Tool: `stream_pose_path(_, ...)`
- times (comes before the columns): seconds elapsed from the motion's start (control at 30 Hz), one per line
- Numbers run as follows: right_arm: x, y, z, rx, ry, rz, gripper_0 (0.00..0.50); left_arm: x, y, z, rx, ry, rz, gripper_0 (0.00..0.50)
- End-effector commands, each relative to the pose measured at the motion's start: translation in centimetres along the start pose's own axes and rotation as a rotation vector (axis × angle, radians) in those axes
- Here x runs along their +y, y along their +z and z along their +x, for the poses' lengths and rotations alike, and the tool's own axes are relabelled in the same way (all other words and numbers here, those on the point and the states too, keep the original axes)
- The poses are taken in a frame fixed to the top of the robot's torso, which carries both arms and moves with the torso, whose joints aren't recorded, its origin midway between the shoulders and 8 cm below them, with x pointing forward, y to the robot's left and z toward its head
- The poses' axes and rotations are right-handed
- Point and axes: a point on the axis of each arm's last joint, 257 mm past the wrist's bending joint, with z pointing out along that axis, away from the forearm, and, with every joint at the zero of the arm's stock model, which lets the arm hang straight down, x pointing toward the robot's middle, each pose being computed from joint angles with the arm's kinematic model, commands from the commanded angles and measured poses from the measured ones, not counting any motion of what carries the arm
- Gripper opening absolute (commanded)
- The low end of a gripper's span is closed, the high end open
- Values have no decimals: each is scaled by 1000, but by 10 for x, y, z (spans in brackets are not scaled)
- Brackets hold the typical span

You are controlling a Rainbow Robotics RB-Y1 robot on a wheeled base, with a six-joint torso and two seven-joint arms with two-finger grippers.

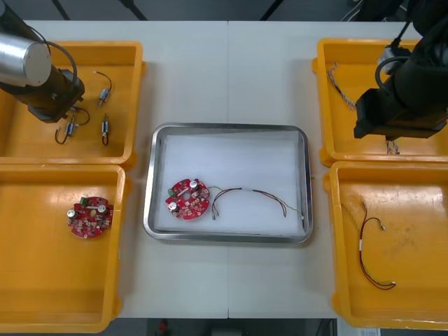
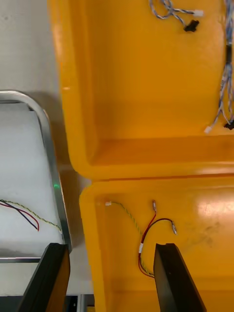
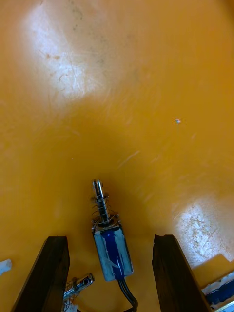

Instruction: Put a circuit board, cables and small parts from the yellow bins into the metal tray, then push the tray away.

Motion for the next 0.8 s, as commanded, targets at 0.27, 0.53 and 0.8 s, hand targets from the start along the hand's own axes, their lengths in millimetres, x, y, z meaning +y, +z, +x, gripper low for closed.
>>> stream_pose_path(0.27, -60, -13, -37, -29, 119, 19, 500, -31, -13, -8, -20, 33, 51, 500)
stream_pose_path(0.53, -85, -6, -62, -14, 99, 12, 500, -26, -11, -9, -35, 64, 32, 207)
stream_pose_path(0.8, -108, 7, -93, -23, 45, 44, 500, -24, -9, -7, -34, 92, 27, 0)
